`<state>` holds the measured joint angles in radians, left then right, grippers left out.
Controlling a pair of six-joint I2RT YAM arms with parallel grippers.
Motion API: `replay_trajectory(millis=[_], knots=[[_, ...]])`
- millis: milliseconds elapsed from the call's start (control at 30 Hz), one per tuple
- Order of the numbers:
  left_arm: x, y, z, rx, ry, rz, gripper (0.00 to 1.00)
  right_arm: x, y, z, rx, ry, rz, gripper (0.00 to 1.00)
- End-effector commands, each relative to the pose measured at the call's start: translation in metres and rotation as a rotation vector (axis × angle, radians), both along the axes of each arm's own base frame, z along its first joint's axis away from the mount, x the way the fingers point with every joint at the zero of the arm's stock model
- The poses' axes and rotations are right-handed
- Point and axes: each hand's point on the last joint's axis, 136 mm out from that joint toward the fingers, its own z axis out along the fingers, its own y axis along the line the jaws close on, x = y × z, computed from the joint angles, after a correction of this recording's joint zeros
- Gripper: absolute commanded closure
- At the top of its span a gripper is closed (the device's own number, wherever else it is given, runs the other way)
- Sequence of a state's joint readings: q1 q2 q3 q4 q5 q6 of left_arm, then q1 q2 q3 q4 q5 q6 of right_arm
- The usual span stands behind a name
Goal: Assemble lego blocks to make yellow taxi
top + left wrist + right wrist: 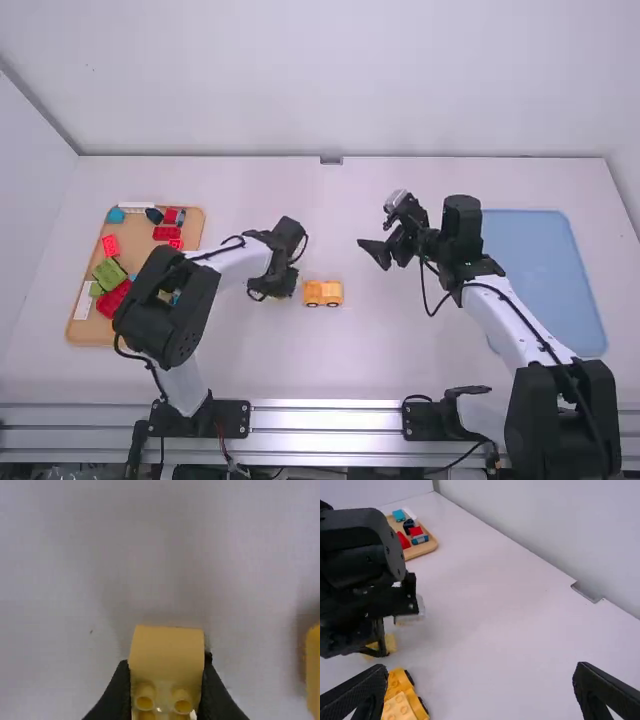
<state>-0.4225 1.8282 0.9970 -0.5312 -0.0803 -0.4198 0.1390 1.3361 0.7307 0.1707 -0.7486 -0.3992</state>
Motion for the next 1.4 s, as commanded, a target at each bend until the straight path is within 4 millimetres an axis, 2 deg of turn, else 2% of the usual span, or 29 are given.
replay_trajectory(millis=[0,67,233,367,433,600,733,867,900,933,967,1000,1033,1267,1333,1367], knots=[[-0.005,-0.001,-0.004,-0.070,0.001,0.545,0.98,-0.001,0.001,-0.002,0.004,0.004,0.009,0.02],[-0.007,-0.002,-0.004,-0.101,0.006,0.779,0.98,-0.001,0.001,-0.002,0.003,0.004,0.008,0.02],[-0.011,-0.007,-0.005,-0.165,0.034,1.228,0.98,-0.002,0.001,-0.003,0.003,0.009,0.008,0.02],[-0.019,-0.017,-0.006,-0.217,0.112,1.549,0.98,-0.002,0.001,-0.004,0.003,0.010,0.009,0.02],[-0.018,-0.017,-0.007,-0.229,0.117,1.645,0.98,-0.002,0.001,-0.004,0.003,0.010,0.008,0.02],[-0.016,-0.016,-0.007,-0.238,0.110,1.681,0.96,-0.002,0.001,-0.004,0.002,0.013,0.010,0.02],[-0.014,-0.012,-0.007,-0.228,0.072,1.677,0.89,-0.002,0.001,-0.004,0.002,0.013,0.008,0.02],[-0.017,-0.010,-0.007,-0.209,0.074,1.678,0.87,-0.002,0.000,-0.005,0.002,0.014,0.008,0.02],[-0.018,-0.010,-0.007,-0.205,0.075,1.678,0.81,-0.002,0.001,-0.005,0.002,0.015,0.008,0.02],[-0.018,-0.010,-0.007,-0.204,0.076,1.678,0.58,-0.002,0.000,-0.005,0.002,0.014,0.008,0.02],[-0.019,-0.009,-0.007,-0.201,0.076,1.679,0.41,-0.002,0.000,-0.004,0.002,0.014,0.008,0.02],[-0.019,-0.009,-0.007,-0.198,0.076,1.679,0.16,-0.002,0.001,-0.005,0.002,0.014,0.008,0.02],[-0.021,-0.009,-0.007,-0.192,0.080,1.671,0.03,-0.002,0.000,-0.005,0.002,0.014,0.008,0.02],[-0.022,-0.003,-0.005,-0.174,0.054,1.674,0.01,-0.005,0.001,-0.010,-0.027,-0.023,0.033,0.02],[-0.021,-0.001,0.002,-0.181,0.052,1.679,0.01,-0.006,0.000,-0.011,-0.027,-0.021,0.033,0.02],[-0.018,0.002,0.012,-0.175,0.032,1.658,0.01,-0.006,0.000,-0.011,-0.028,-0.024,0.033,0.02]])
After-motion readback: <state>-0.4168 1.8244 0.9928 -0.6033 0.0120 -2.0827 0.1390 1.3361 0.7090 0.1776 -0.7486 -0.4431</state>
